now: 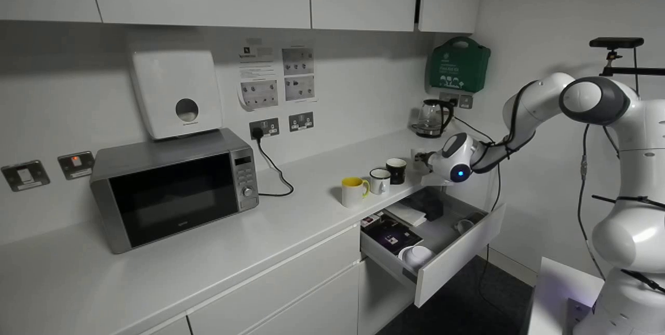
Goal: Take four mugs out of the open drawer
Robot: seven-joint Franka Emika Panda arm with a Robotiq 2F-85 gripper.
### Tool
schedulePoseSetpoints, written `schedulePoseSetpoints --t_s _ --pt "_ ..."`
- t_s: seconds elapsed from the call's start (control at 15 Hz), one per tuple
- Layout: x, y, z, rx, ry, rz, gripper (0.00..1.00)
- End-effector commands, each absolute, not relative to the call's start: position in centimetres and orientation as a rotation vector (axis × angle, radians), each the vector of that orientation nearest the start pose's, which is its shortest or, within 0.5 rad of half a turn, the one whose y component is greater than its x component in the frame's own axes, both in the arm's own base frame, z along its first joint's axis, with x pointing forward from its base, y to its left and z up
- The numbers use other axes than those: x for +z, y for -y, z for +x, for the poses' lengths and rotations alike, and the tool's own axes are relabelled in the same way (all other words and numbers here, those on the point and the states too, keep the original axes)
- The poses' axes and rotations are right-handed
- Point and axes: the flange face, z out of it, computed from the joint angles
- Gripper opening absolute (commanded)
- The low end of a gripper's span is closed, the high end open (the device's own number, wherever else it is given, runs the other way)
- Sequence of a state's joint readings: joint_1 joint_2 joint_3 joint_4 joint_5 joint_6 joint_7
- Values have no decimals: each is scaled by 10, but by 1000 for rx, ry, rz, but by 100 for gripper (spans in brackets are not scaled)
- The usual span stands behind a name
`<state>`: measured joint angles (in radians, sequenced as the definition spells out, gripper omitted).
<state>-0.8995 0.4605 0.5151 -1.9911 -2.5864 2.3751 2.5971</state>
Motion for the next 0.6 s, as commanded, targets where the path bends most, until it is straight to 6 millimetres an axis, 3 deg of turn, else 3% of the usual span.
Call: schedulePoseSetpoints --t_s 0.0,0.53 --pt "277 258 570 -2196 -1078 -2623 5" --pt "279 244 575 -2176 -1068 -2627 5"
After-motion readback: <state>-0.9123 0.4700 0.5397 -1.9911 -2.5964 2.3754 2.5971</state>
